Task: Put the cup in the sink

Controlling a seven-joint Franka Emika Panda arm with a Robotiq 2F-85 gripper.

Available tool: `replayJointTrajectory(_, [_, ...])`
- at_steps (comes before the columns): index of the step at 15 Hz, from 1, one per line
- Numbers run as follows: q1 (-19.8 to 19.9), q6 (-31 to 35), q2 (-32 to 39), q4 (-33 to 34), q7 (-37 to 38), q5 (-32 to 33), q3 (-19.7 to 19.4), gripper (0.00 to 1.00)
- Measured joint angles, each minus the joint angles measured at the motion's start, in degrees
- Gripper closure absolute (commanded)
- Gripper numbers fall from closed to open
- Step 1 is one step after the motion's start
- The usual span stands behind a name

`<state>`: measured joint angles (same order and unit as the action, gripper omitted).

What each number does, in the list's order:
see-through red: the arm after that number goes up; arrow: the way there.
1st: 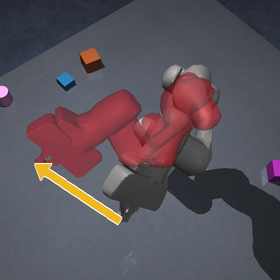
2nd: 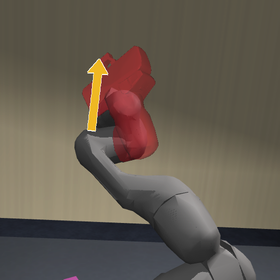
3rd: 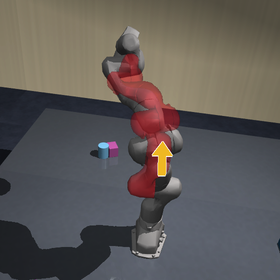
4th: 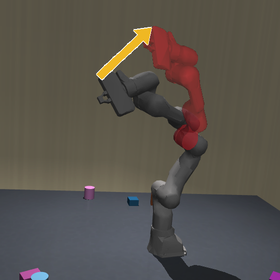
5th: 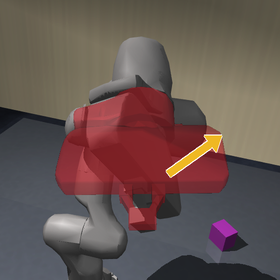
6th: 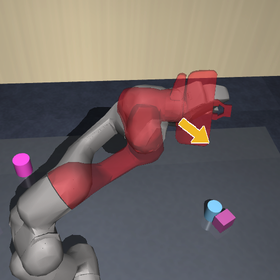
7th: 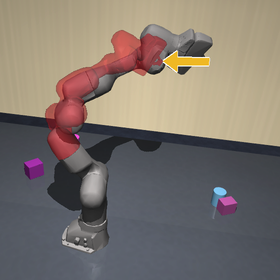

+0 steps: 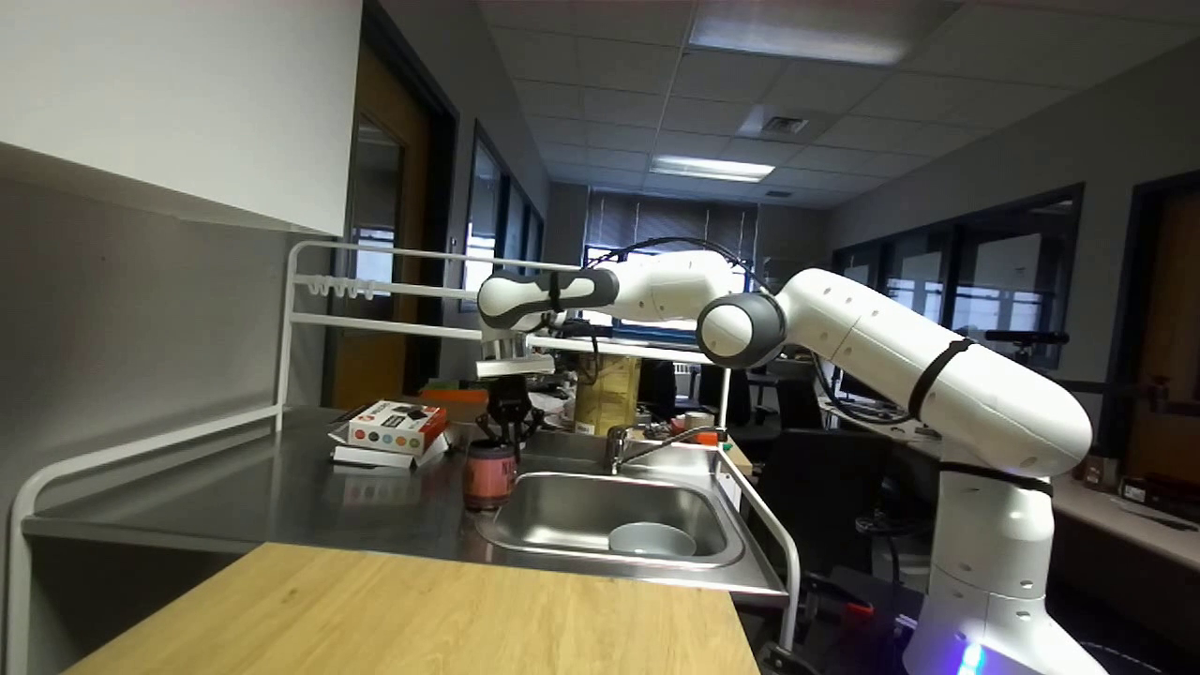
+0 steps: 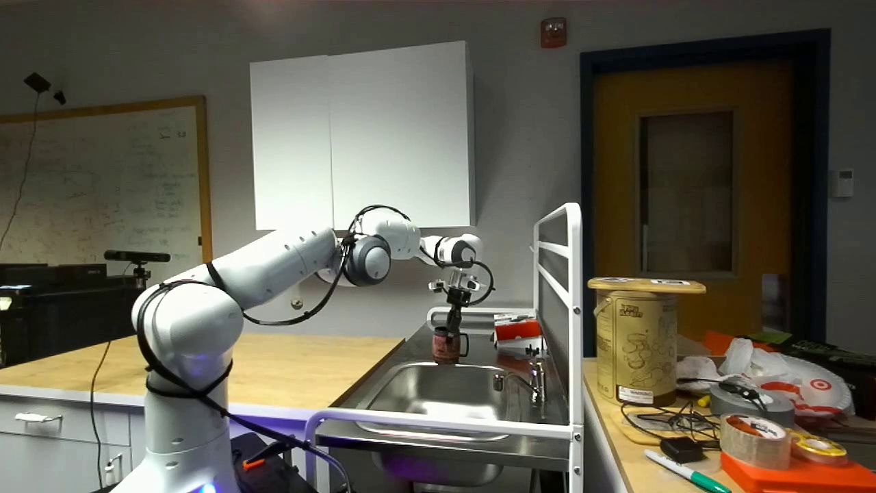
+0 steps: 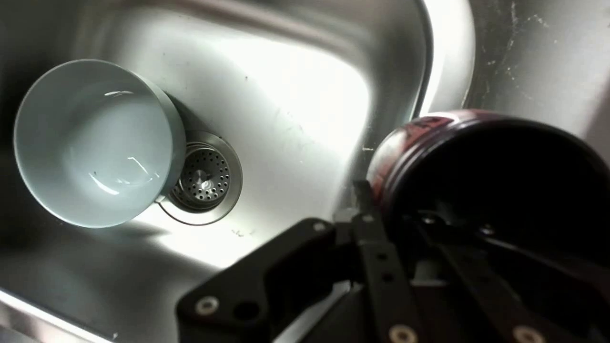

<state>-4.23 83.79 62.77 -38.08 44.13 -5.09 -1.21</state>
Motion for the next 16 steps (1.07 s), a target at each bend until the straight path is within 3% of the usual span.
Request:
replayJointTrajectory(5, [1.2,0.0,-1.0,1.4,0.3,0.1,-1.5,0.95])
replayJointTrajectory(10, [5.6,0.0,-4.6,0.8,0.4,0.0,-3.1,0.96])
replayJointTrajectory(16, [10.2,1.5,-8.9,-7.0,0.4,-0.1,-3.4,0.96])
